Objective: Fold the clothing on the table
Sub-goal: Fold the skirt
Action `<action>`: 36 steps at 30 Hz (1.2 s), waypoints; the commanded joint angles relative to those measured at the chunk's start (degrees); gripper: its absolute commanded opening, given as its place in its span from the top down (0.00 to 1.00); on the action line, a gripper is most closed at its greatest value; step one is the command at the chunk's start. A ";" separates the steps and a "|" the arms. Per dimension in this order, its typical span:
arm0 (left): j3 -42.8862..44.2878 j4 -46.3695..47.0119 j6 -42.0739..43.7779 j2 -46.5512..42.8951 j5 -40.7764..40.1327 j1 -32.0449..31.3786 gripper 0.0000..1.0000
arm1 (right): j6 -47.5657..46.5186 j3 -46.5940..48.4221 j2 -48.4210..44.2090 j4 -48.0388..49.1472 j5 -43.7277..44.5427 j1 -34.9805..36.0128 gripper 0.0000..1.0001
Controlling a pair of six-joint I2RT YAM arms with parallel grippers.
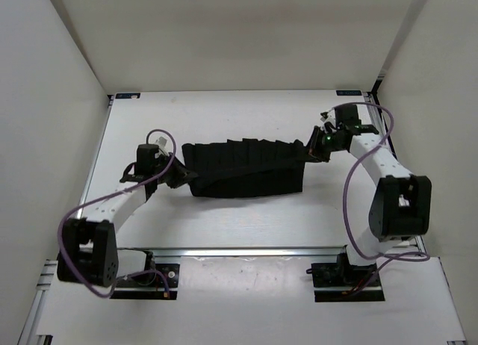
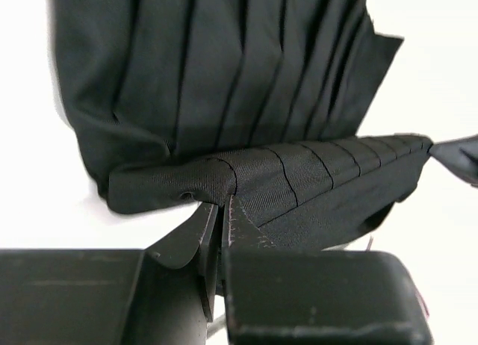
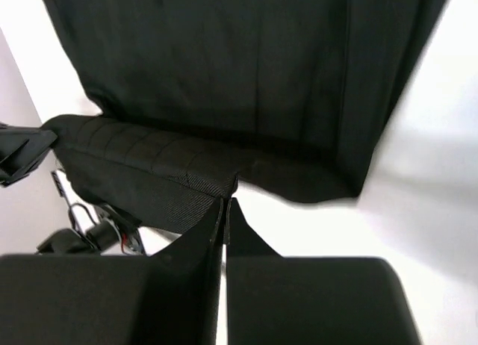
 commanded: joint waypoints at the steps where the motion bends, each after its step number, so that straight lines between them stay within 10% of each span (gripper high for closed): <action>1: 3.51 5.13 0.15 6.61 -8.68 3.04 1.00 | 0.69 3.67 4.14 11.58 -0.49 -2.48 1.00; 11: 19.42 24.73 -13.12 31.51 -11.76 2.17 0.87 | 2.29 25.81 28.13 7.82 6.36 -4.51 0.99; 13: 21.62 27.80 -16.36 33.45 -13.95 1.64 0.56 | 2.11 29.50 29.46 8.07 6.97 -4.25 0.87; 16: 21.62 37.27 -21.28 35.03 -15.02 1.64 0.42 | 2.81 30.13 30.09 10.96 7.24 -4.33 0.74; 24: 17.86 37.24 -19.03 27.22 -14.85 3.05 0.54 | 3.26 19.23 17.26 21.37 2.84 -7.41 0.46; 29: 11.79 33.98 -12.62 20.98 -13.61 -2.04 0.74 | 0.54 17.74 16.02 18.54 1.36 -5.57 0.48; 33: 8.44 36.42 -10.57 22.55 -12.74 -7.41 0.99 | -2.54 24.74 22.78 9.87 -0.49 -0.91 0.71; 36: 9.75 35.47 -10.84 27.38 -10.97 -9.08 1.00 | -2.73 30.81 30.25 3.53 -2.94 1.73 0.94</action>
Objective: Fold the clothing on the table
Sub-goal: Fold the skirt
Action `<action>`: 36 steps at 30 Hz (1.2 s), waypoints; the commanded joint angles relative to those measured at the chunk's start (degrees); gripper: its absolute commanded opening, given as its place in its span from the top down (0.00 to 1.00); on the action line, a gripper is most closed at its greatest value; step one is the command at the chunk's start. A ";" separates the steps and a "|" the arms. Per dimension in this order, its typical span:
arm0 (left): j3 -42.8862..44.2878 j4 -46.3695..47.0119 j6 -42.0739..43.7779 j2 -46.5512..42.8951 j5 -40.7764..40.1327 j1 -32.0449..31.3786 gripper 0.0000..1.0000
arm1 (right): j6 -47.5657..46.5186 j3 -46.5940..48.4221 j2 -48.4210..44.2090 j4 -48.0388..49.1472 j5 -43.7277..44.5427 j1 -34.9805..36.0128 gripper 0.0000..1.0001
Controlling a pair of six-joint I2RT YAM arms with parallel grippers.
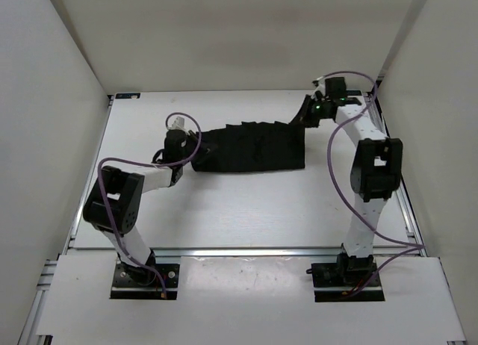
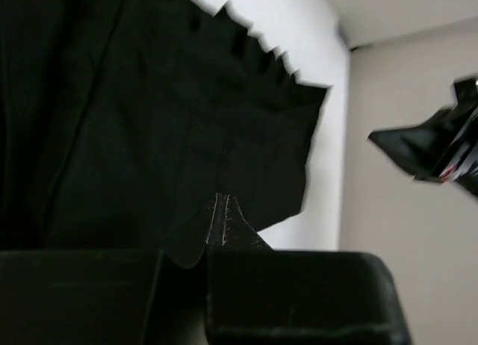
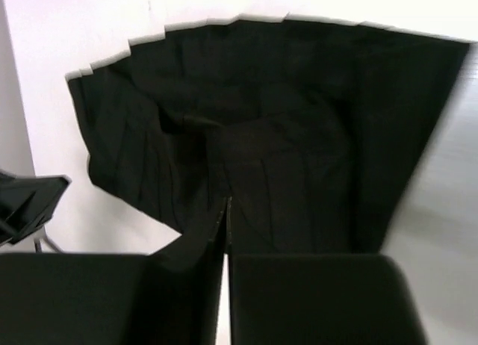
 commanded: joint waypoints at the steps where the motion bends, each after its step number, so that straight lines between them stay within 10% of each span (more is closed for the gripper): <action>1: 0.77 -2.36 3.06 4.15 0.53 -1.49 1.00 | -2.05 6.01 8.06 -9.30 -3.76 3.82 0.98; 14: 13.17 -35.67 21.52 8.92 -14.69 -10.20 1.00 | -6.79 0.09 12.14 -22.22 3.18 9.90 1.00; 27: -8.09 -39.91 21.18 -9.44 -7.40 -12.49 1.00 | -6.10 -34.74 -14.30 -17.48 3.62 14.03 1.00; 30: -5.04 -40.87 20.47 -15.17 -4.59 -10.57 1.00 | -5.22 -34.23 -22.46 -15.11 4.50 12.28 0.85; 33: 2.33 -44.11 21.52 -17.46 -2.57 -7.49 0.88 | -4.86 -34.31 -29.33 -13.09 4.41 7.55 0.42; 36: 6.66 -47.10 24.32 -18.43 -4.13 -3.88 0.84 | -5.73 -34.57 -31.90 -15.71 6.50 3.05 0.35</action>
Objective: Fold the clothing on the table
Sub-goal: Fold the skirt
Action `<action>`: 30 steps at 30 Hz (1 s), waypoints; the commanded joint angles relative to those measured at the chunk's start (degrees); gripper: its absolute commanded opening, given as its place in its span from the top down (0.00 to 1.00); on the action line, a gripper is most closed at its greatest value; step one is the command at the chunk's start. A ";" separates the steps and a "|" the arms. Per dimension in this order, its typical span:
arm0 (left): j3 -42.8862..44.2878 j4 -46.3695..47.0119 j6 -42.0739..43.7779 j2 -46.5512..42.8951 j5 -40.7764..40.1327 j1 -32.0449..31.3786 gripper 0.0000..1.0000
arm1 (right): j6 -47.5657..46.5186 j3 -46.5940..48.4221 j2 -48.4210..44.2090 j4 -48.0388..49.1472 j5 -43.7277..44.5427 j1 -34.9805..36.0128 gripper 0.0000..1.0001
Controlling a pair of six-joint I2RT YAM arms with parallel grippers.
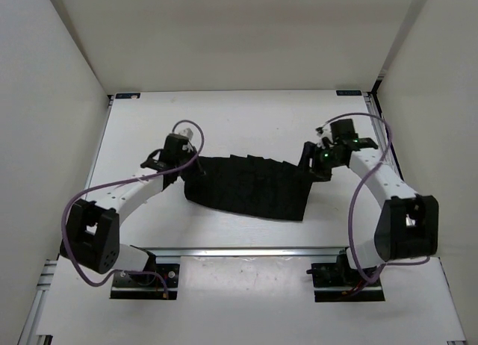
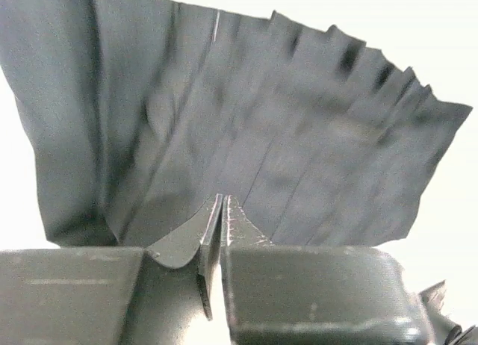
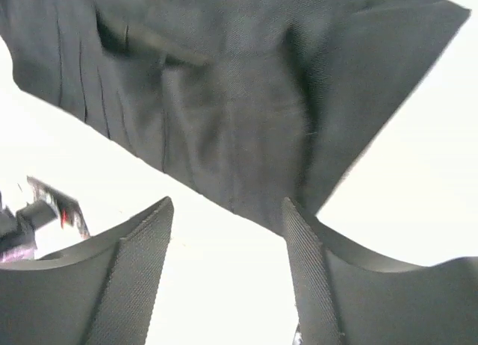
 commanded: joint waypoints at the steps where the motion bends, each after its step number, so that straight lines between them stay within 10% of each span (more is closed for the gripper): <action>1: 5.75 -4.09 4.16 -3.69 -1.12 4.07 0.83 | -0.69 -1.82 -2.76 -0.88 3.13 -4.86 0.34; 22: -8.14 2.48 9.09 3.85 -10.10 17.45 0.83 | 2.21 -23.37 2.76 21.43 -7.32 -11.82 0.28; 30: -4.01 3.45 6.90 9.05 -7.47 9.98 0.83 | 8.00 -25.93 8.38 34.44 -16.45 -9.63 0.53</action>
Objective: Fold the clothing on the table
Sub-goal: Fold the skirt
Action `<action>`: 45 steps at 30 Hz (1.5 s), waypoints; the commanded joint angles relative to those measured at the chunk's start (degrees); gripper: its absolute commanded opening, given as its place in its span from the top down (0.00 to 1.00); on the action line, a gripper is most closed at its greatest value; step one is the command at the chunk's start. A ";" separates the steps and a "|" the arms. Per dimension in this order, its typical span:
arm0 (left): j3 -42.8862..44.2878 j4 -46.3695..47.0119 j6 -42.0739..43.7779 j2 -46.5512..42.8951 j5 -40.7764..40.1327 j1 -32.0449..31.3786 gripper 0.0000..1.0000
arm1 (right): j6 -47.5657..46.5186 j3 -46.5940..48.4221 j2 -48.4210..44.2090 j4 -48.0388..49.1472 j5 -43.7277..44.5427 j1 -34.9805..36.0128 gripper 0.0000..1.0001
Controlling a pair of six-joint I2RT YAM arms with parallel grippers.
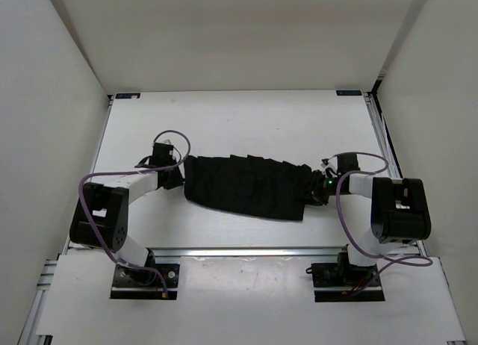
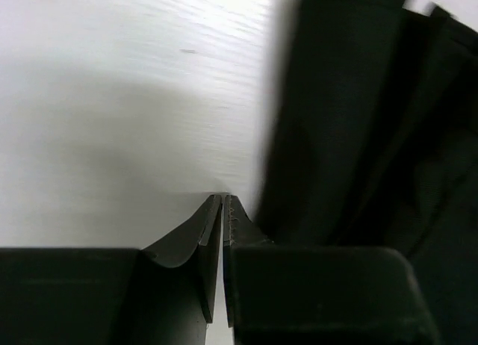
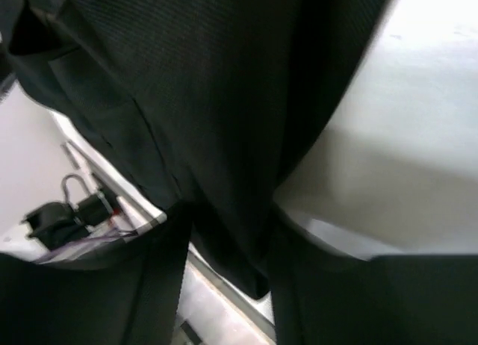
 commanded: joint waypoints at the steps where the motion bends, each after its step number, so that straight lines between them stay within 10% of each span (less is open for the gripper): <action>1: 1.18 -0.24 -2.30 2.42 3.57 -4.99 0.84 | 2.39 -1.82 3.67 7.76 -2.82 2.16 0.69; 4: 1.53 -0.06 -3.53 2.87 3.93 -10.00 0.84 | 4.32 -2.87 3.06 10.05 -4.06 1.82 1.00; 16: -0.41 3.28 -10.13 5.50 12.28 -24.34 0.84 | -7.97 5.27 -14.16 -21.92 8.68 -14.98 1.00; 31: 3.55 3.62 -10.13 8.93 15.79 -25.05 0.84 | 7.58 31.48 1.88 -13.34 1.84 21.22 1.00; 45: 3.37 3.98 -10.31 8.93 15.89 -21.45 0.84 | 8.02 50.03 25.29 -14.04 -6.06 32.04 1.00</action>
